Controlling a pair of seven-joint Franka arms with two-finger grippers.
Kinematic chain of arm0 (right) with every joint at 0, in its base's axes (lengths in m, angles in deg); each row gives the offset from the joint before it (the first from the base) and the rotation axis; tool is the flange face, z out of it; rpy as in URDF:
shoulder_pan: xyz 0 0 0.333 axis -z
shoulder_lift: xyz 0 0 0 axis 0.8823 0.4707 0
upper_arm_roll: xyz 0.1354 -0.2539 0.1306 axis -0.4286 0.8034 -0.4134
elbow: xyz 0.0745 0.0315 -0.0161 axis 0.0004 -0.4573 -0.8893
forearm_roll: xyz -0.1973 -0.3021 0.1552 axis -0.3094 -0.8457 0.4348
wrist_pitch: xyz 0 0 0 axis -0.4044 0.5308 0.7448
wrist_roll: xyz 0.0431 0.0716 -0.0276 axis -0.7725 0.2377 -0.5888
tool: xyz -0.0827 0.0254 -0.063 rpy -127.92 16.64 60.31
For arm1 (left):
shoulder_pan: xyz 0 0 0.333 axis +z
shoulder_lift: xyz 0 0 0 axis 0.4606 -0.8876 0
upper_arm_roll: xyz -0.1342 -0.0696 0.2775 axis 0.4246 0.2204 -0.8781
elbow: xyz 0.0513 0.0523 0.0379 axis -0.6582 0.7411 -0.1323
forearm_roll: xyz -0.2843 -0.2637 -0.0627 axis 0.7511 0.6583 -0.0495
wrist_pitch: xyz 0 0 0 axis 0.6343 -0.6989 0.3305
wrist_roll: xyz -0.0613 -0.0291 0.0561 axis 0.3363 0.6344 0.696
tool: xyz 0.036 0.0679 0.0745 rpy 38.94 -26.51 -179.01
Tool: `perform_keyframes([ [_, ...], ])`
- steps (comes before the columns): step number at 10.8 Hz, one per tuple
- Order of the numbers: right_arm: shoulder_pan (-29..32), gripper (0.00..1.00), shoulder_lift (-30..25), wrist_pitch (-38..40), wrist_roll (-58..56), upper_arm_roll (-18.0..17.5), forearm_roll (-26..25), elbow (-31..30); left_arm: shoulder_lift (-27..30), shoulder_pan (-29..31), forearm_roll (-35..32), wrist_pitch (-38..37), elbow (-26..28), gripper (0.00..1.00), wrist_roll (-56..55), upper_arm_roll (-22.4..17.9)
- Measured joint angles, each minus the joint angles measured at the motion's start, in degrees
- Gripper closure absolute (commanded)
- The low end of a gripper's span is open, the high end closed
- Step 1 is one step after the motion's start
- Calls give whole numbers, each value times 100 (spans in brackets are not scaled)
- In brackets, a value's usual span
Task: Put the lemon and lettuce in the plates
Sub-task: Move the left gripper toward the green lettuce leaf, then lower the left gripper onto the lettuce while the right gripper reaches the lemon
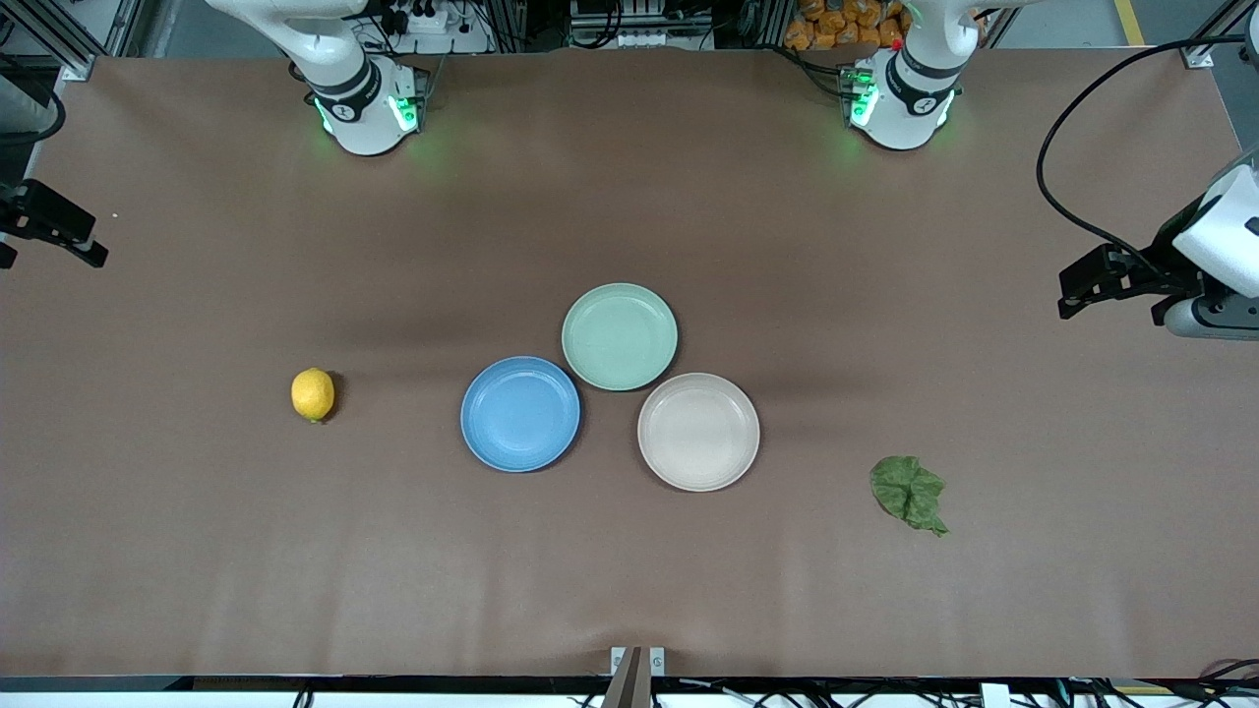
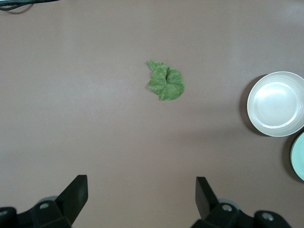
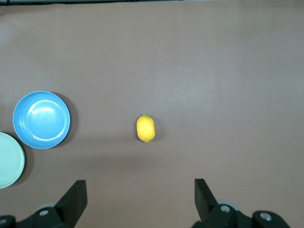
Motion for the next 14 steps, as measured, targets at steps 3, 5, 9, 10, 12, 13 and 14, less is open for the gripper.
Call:
perform_keyframes([
  [3, 0, 0, -8, -23, 1, 8, -1, -11, -3, -2, 0, 0, 0, 0, 7, 2],
  [5, -9, 0, -6, -48, 48, -16, -1, -103, -76, -3, 0, 0, 5, 0, 24, 2],
  [9, -122, 0, -7, -99, 407, -46, -4, -155, -229, -6, 0, 50, 30, 0, 25, 6],
  [10, -124, 0, -5, -111, 418, -77, -4, -156, -351, -6, 0, 185, 86, 0, 25, 6],
  [12, -127, 0, 14, -147, 439, -125, -4, -174, -779, -6, -9, 958, 390, 0, 25, 5],
  [13, -126, 0, 58, -185, 446, -122, -6, -210, -1019, -6, -13, 1402, 581, 0, 25, 5],
  [14, -114, 0, 143, -273, 448, -105, -9, -292, -1261, -5, -15, 1731, 709, 0, 25, 4],
])
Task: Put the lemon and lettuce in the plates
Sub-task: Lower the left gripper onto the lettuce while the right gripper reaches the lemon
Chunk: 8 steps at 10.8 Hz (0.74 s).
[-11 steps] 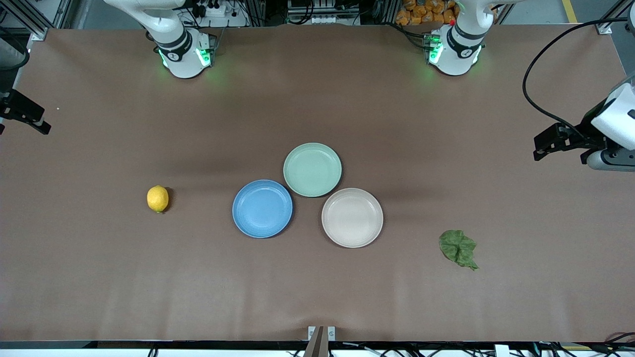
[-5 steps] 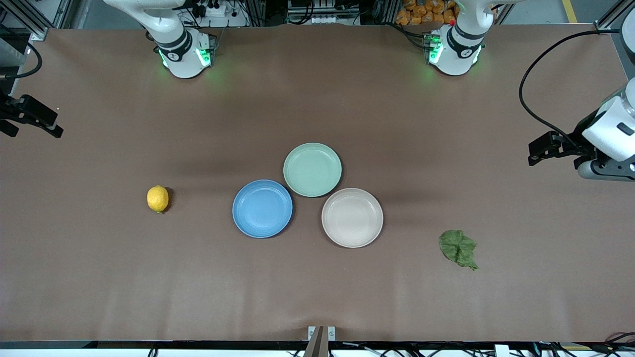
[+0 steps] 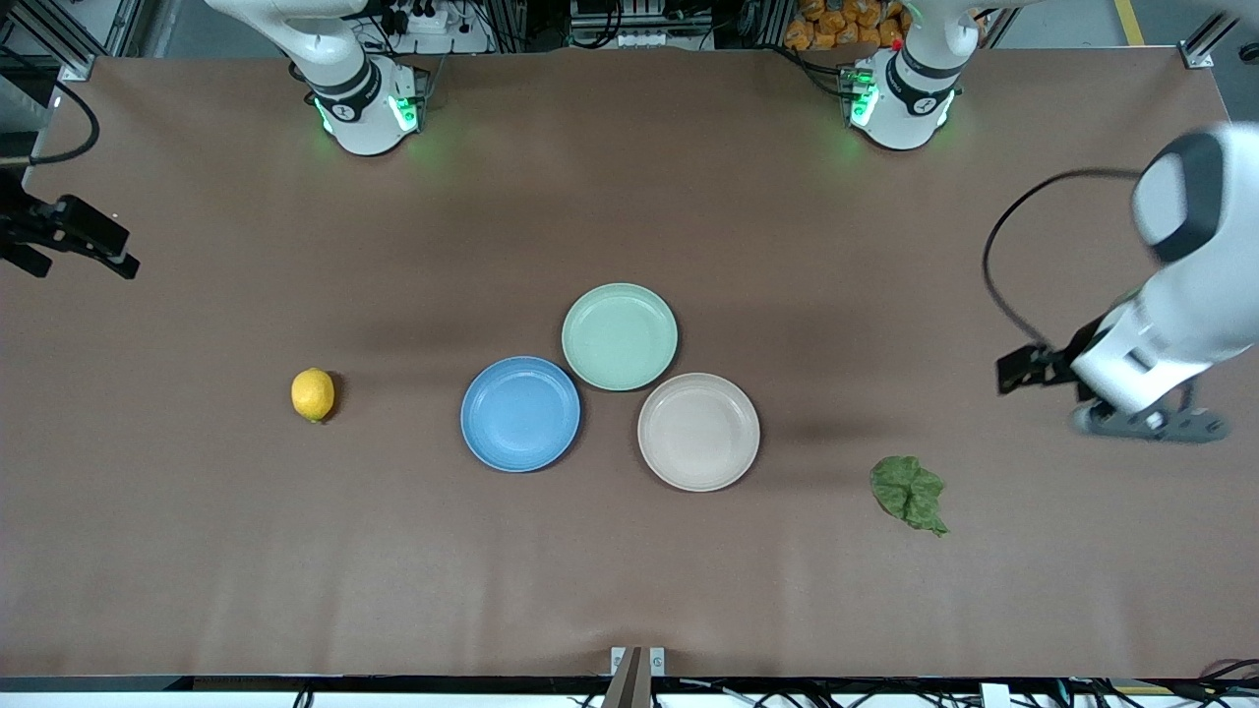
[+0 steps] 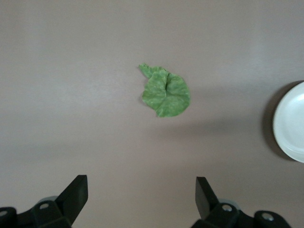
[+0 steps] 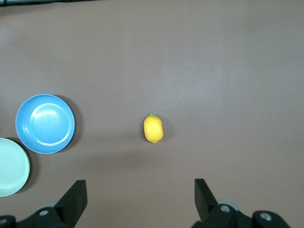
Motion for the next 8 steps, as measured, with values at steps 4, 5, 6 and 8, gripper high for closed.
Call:
perform_keyframes([
  [4, 267, 0, 496, -905, 0, 46, -66, -678, -1077, -9, -6, 1349, 96, 0, 0, 1],
  [5, 385, 0, 673, -1125, -1, 49, -68, -801, -1315, -36, -111, 1697, 94, 0, 2, 1],
  [6, 479, 0, 880, -1323, -2, 53, -74, -849, -1532, -78, -358, 2019, 88, 0, 1, 2],
  [8, 631, 0, 1166, -1511, -2, 59, -91, -841, -1890, -137, -629, 2447, 70, 0, -100, 7],
])
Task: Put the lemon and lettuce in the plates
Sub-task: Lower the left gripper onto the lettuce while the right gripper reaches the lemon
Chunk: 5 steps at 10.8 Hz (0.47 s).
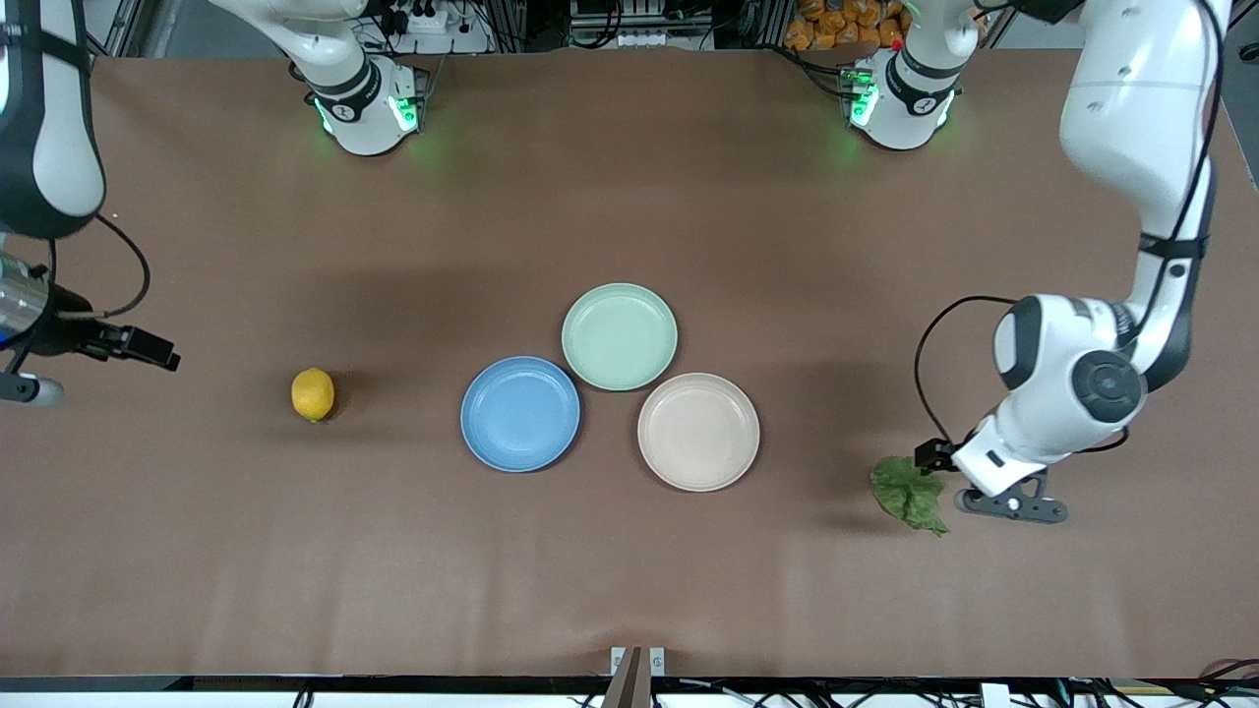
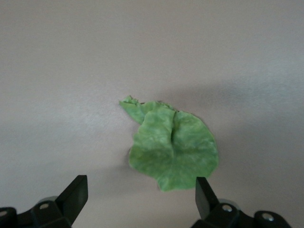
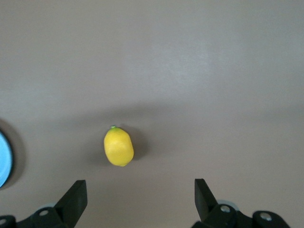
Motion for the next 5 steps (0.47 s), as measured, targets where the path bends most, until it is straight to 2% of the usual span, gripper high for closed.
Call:
perform_keyframes([
  [5, 115, 0, 91, 29, 0, -11, -4, 14, -495, -5, -8, 342, -73, 0, -81, 0],
])
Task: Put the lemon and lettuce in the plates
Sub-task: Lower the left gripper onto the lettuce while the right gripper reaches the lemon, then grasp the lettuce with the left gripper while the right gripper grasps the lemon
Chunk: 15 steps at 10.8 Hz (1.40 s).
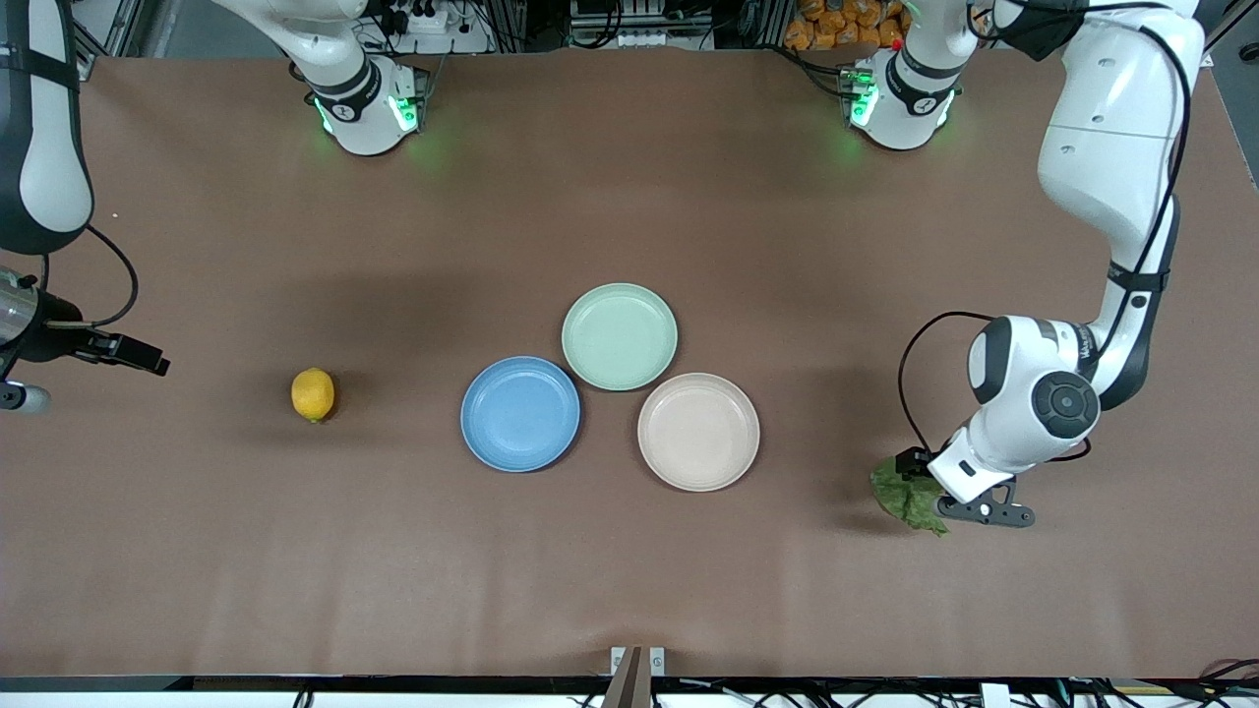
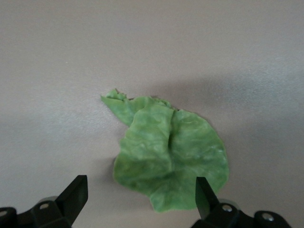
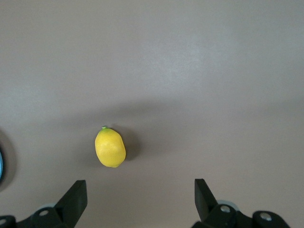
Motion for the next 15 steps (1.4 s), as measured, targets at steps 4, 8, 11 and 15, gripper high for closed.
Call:
perform_keyframes([
  [4, -290, 0, 486, 119, 33, -41, 0, -39, -275, -20, 0, 214, -65, 47, -102, 5],
  [8, -396, 0, 990, -414, 39, -52, 55, -235, -296, -26, 0, 214, -132, 100, -103, 11],
  [11, -442, 0, 1142, -1269, 70, -44, 171, -774, -295, -29, 0, 213, -170, 100, -113, 13],
  [15, -470, 0, 1489, -1481, 67, -84, 352, -932, -14, -304, -5, -233, -296, 100, -755, 54],
])
